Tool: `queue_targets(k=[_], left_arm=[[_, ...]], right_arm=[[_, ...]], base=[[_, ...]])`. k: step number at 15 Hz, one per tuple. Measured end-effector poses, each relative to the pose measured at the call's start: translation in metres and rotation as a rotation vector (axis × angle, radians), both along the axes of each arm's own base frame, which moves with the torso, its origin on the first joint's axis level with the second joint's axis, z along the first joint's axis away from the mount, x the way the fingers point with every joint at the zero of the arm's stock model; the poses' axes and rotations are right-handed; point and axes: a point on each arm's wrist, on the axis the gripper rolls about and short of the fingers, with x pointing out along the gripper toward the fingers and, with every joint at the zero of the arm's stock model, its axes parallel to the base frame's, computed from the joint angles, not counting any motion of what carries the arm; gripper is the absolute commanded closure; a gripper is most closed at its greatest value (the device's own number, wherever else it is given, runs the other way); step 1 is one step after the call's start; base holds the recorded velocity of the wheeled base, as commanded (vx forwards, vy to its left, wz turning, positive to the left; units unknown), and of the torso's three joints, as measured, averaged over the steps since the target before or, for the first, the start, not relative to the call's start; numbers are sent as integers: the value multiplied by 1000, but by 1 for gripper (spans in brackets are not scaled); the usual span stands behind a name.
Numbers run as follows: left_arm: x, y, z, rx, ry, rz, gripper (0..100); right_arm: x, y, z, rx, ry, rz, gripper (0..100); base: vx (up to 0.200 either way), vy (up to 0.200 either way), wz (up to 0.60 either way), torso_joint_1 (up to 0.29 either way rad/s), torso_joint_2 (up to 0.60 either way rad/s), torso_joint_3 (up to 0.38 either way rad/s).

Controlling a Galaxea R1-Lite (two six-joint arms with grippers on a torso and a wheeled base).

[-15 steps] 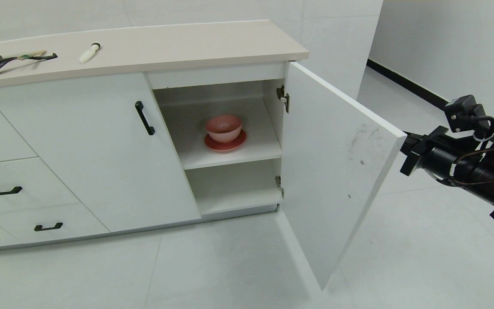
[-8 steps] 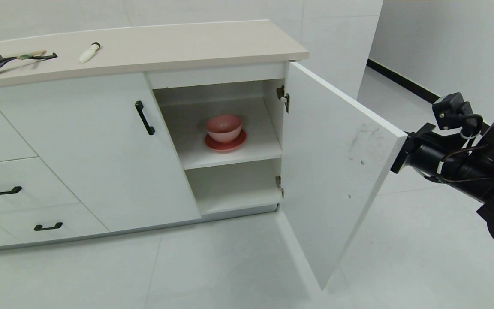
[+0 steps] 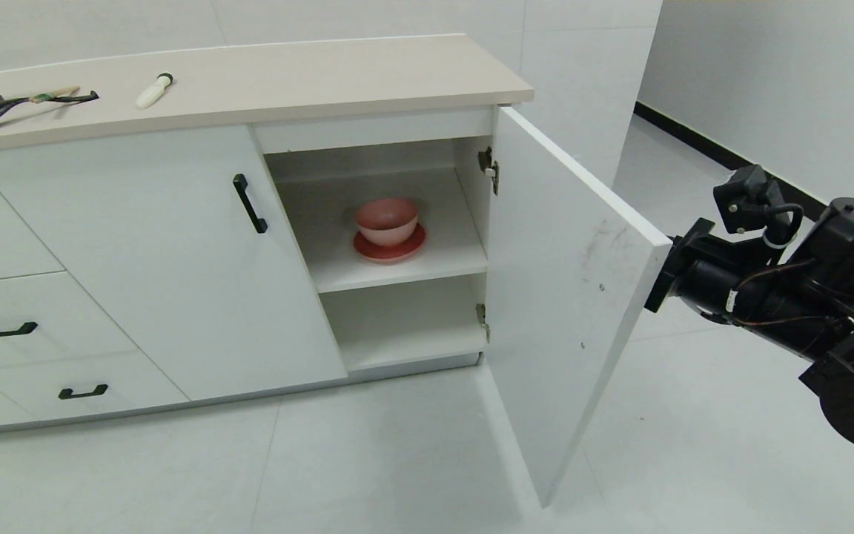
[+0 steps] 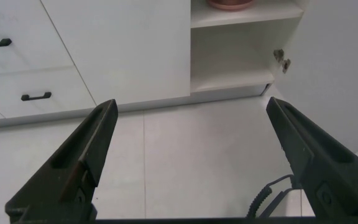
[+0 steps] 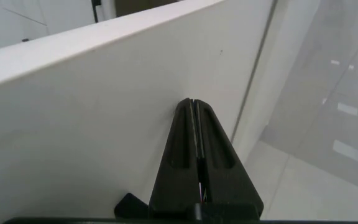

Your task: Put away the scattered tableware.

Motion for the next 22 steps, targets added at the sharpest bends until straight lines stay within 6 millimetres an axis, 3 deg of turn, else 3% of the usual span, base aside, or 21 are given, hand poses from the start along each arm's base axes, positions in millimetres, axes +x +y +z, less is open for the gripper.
queue_targets(k=[7, 13, 22], left_arm=[[0, 0, 0, -13, -1, 0, 0], [0, 0, 0, -13, -1, -1, 0], [0, 0, 0, -14, -1, 0, 0]], right_arm=[[-12, 43, -5, 4, 8, 143, 100], [11, 102, -3, 142, -54, 289, 100], [32, 156, -19, 170, -90, 368, 100]], base=[[0, 0, 0, 0, 0, 0], [0, 0, 0, 0, 0, 0], [0, 0, 0, 0, 0, 0]])
